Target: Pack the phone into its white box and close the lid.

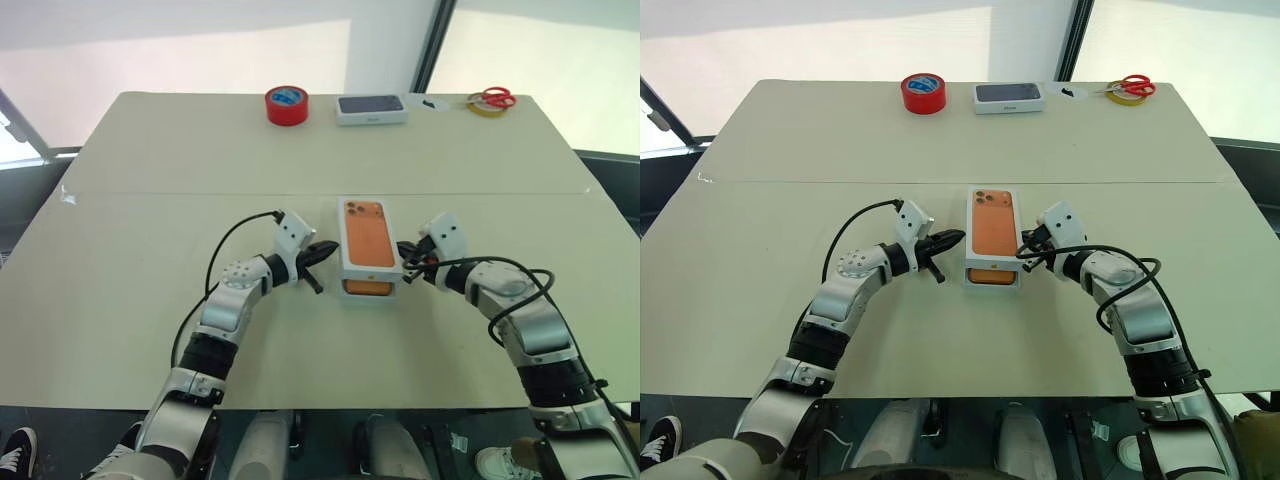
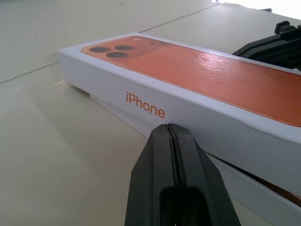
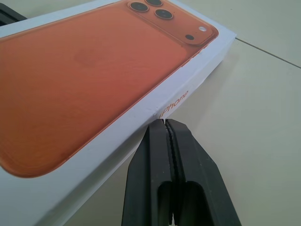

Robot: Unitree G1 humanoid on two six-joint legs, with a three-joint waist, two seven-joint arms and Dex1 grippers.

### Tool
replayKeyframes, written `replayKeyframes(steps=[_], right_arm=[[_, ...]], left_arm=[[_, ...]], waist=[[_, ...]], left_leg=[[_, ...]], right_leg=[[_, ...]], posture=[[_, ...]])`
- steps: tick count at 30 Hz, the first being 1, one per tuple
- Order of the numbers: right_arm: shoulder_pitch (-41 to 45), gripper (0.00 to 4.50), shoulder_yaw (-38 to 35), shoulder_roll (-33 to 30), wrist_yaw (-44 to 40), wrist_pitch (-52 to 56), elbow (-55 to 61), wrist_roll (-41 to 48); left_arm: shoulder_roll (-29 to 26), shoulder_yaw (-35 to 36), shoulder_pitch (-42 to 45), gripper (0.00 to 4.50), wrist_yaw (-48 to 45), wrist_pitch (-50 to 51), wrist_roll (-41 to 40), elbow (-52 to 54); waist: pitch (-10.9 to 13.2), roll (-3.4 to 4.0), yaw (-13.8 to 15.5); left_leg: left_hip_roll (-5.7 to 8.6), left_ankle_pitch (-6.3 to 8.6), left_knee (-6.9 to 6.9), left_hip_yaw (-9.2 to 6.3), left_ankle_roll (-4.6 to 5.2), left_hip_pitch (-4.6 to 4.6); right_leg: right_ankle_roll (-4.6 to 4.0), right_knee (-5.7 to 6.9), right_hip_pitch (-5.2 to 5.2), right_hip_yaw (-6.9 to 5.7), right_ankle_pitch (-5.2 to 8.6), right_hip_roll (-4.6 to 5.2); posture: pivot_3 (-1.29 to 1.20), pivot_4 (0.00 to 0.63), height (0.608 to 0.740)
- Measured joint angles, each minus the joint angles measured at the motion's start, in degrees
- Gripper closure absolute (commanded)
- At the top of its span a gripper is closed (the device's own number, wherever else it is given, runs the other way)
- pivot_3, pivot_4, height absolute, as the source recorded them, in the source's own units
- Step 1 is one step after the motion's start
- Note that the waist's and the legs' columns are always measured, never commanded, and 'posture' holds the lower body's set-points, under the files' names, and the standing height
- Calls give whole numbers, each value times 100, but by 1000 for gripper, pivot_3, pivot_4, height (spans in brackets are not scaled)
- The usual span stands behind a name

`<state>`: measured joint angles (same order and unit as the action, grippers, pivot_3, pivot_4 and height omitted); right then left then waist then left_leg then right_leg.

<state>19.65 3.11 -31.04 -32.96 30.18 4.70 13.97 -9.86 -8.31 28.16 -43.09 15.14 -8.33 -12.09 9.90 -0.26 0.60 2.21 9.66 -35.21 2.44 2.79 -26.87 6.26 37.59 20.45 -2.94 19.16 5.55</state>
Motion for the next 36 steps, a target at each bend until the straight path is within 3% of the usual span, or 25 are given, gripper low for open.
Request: replayKeyframes(steps=[11,27,32,36], right_arm=[[-356,4457,-14,-204,-260,194,510,-23],[-650,4457,360,-571,-697,-88,704,-532],[-508,4457,160,-702,-808,-376,320,-581],[5,4457,-231,-803,-925,-639,-110,-434]], left_arm=[[-267,-143,-403,4500,-214,440,-180,798],[-624,70,-719,4500,-289,601,-517,1043],[-545,631,-355,4500,-87,824,-922,975],[-77,866,465,4500,119,810,-1227,658]], waist=[[-1,1,6],[-1,2,1],[-1,1,26],[-1,-1,27]], left_leg=[[0,8,0,0,12,7],[0,22,6,0,28,33],[1,21,-3,0,29,33],[4,6,-7,0,8,34]], right_leg=[[0,0,-6,3,0,1],[-2,-2,-5,6,1,2],[-1,-3,-11,4,1,3],[0,-2,-31,1,0,1]], posture=[[0,150,735],[0,150,735],[0,150,735],[0,150,735]])
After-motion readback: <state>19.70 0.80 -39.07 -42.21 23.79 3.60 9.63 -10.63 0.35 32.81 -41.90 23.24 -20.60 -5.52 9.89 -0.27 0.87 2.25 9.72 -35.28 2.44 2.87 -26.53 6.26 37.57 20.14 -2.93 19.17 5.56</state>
